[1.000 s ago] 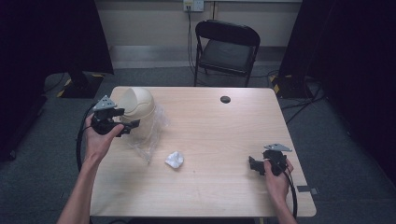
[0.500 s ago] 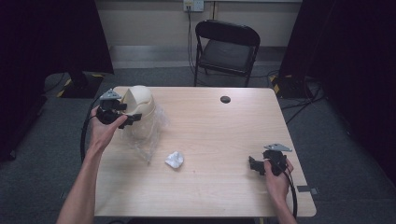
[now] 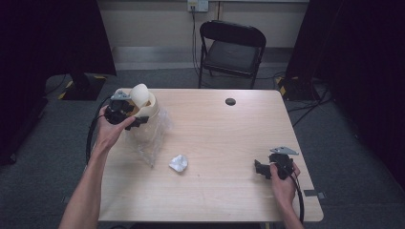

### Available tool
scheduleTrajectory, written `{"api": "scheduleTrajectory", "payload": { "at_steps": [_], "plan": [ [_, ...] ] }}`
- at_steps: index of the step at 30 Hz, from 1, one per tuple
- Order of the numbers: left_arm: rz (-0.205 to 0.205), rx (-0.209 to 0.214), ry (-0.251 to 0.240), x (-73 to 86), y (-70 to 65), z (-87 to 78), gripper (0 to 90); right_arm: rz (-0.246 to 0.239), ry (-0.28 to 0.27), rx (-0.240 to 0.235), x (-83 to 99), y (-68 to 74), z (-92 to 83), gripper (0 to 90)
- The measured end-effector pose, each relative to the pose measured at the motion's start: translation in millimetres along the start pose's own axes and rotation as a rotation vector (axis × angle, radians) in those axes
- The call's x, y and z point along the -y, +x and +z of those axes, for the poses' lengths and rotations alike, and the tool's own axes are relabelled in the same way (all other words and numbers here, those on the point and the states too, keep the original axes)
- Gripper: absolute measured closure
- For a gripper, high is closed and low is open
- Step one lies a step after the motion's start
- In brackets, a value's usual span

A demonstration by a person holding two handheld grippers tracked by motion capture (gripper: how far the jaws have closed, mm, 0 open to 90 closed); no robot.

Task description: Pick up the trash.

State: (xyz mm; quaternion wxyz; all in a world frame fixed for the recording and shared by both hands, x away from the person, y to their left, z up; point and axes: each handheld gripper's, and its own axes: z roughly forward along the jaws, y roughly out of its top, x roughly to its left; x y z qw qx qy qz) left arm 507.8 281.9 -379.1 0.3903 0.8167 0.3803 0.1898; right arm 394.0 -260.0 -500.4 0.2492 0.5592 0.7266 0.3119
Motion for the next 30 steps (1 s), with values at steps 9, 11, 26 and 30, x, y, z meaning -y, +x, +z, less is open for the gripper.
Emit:
{"api": "scheduleTrajectory", "payload": {
  "at_steps": [9, 11, 26, 30],
  "plan": [
    [-0.022, 0.02, 0.032, -2.7, 1.6, 14.9, 16.4, -0.002, 0.0, -0.002, 0.0, -0.2, 0.1, 10.1],
    [-0.021, 0.019, 0.03, -2.4, 1.4, 14.9, 16.9, -0.002, 0.0, -0.003, -0.1, -0.3, 0.1, 10.1],
    [-0.08, 0.013, -0.095, 7.8, 0.3, -18.1, 19.7, -0.003, 0.0, -0.004, -0.1, -0.4, 0.2, 10.0],
    [-0.076, 0.006, -0.148, 17.6, -5.7, -30.5, 20.7, -0.003, 0.0, -0.003, -0.1, -0.4, 0.2, 10.0]
  ]
}}
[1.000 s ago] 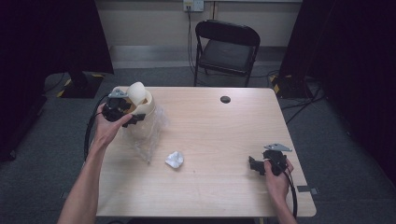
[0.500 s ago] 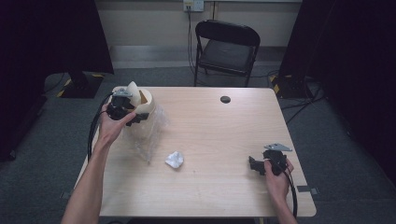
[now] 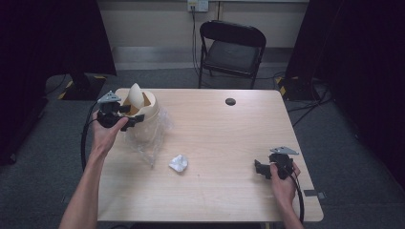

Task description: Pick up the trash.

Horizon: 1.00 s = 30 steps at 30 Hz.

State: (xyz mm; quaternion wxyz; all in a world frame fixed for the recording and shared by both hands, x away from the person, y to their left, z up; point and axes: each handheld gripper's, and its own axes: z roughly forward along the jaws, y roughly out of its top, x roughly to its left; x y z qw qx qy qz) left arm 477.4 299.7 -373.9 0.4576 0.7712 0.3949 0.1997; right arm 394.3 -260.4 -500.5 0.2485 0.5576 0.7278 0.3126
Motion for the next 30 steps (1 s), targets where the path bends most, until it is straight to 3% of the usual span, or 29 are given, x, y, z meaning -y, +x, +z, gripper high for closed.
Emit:
{"api": "scheduleTrajectory", "payload": {
  "at_steps": [5, 9, 12, 15, 30],
  "plan": [
    [0.023, 0.011, -0.032, 7.2, -15.1, -11.3, 19.2, 0.0, 0.0, 0.0, 0.0, 0.0, 0.0, 10.1],
    [0.042, 0.031, -0.033, 7.1, -24.4, -15.6, 18.9, 0.0, 0.0, 0.0, 0.0, 0.0, 0.0, 10.1],
    [0.061, 0.041, 0.0, 14.3, -34.9, -16.5, 18.8, 0.0, 0.0, 0.0, 0.0, 0.0, 0.0, 10.1],
    [0.053, 0.053, -0.006, 23.1, -40.8, -18.3, 18.7, 0.0, 0.0, 0.0, 0.0, 0.0, 0.0, 10.1],
    [0.095, 0.111, -0.001, 34.3, -79.0, -9.2, 18.2, 0.0, 0.0, 0.0, 0.0, 0.0, 0.0, 10.1]
  ]
}}
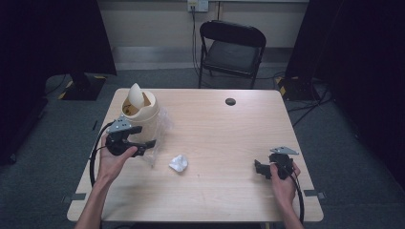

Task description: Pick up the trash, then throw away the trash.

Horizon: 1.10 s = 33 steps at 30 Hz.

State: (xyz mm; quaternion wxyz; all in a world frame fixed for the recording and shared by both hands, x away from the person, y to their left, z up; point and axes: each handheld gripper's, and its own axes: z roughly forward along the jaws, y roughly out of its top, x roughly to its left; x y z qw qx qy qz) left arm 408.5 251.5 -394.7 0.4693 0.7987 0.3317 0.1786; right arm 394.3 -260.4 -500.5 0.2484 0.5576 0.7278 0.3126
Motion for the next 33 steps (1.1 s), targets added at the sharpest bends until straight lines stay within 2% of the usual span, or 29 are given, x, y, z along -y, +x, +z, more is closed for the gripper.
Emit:
{"api": "scheduleTrajectory", "payload": {
  "at_steps": [5, 8, 11, 14, 19, 21, 25, 27, 28, 29, 31, 32, 33],
  "plan": [
    [0.026, 0.019, 0.014, -0.2, -12.8, 7.8, 18.2, 0.0, 0.0, 0.0, 0.0, 0.0, 0.0, 10.1],
    [0.056, 0.044, 0.042, -0.3, -25.4, 17.8, 18.1, 0.0, 0.0, -0.001, 0.0, -0.1, 0.0, 10.0],
    [0.059, 0.055, 0.042, 0.3, -29.5, 22.0, 18.2, -0.001, 0.0, -0.001, -0.1, -0.2, 0.1, 10.0],
    [0.063, 0.078, 0.069, 4.3, -37.6, 32.5, 18.2, -0.001, 0.001, -0.001, -0.1, -0.2, 0.0, 10.0],
    [0.087, 0.112, 0.147, 15.0, -50.7, 50.6, 21.7, -0.002, 0.001, -0.002, -0.1, -0.3, 0.1, 10.0],
    [0.093, 0.114, 0.162, 18.8, -54.1, 57.5, 21.8, -0.002, 0.001, -0.002, -0.1, -0.2, 0.1, 10.0],
    [0.056, 0.154, 0.177, 25.8, -58.7, 69.0, 21.6, -0.003, 0.0, -0.001, 0.0, -0.1, 0.0, 10.0],
    [0.07, 0.161, 0.194, 28.2, -60.5, 72.6, 21.1, -0.003, 0.0, -0.002, 0.0, -0.2, 0.1, 10.1],
    [0.093, 0.156, 0.217, 33.1, -64.5, 79.0, 21.3, -0.002, 0.0, -0.002, 0.0, -0.2, 0.1, 10.1],
    [0.096, 0.168, 0.223, 35.8, -65.2, 81.7, 22.5, -0.002, 0.001, -0.001, -0.1, -0.2, 0.0, 10.0],
    [0.109, 0.16, 0.236, 38.3, -65.9, 84.7, 25.3, -0.002, 0.001, -0.001, -0.1, -0.2, 0.0, 10.0],
    [0.093, 0.164, 0.228, 39.1, -65.9, 86.1, 25.2, -0.002, 0.001, -0.001, -0.1, -0.2, 0.0, 10.0],
    [0.097, 0.168, 0.242, 39.1, -66.3, 87.6, 25.2, -0.002, 0.001, -0.001, -0.1, -0.2, 0.0, 10.0]
  ]
}}
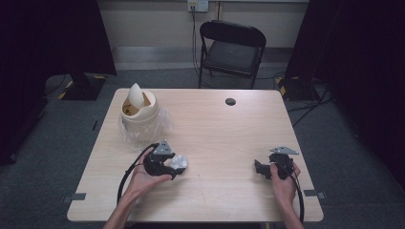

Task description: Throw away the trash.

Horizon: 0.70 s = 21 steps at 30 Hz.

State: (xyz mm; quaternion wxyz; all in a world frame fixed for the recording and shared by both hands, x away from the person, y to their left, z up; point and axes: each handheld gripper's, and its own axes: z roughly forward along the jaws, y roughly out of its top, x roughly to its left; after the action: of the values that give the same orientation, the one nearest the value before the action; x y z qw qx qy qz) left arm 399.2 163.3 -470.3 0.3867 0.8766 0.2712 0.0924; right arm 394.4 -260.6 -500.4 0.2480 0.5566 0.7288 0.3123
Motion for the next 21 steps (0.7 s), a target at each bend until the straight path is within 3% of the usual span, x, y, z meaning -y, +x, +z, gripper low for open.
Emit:
{"api": "scheduleTrajectory", "payload": {
  "at_steps": [7, 16, 21],
  "plan": [
    [0.026, -0.027, 0.045, 3.0, -2.9, 13.2, 27.9, 0.0, -0.001, -0.001, 0.0, 0.0, 0.0, 10.0],
    [0.047, -0.04, 0.03, 3.1, -0.1, 12.7, 71.5, 0.0, 0.0, 0.0, 0.0, 0.0, 0.0, 10.0],
    [0.036, -0.026, 0.026, 3.0, 0.0, 13.4, 81.2, 0.0, -0.001, 0.0, 0.1, 0.1, 0.0, 10.0]
  ]
}}
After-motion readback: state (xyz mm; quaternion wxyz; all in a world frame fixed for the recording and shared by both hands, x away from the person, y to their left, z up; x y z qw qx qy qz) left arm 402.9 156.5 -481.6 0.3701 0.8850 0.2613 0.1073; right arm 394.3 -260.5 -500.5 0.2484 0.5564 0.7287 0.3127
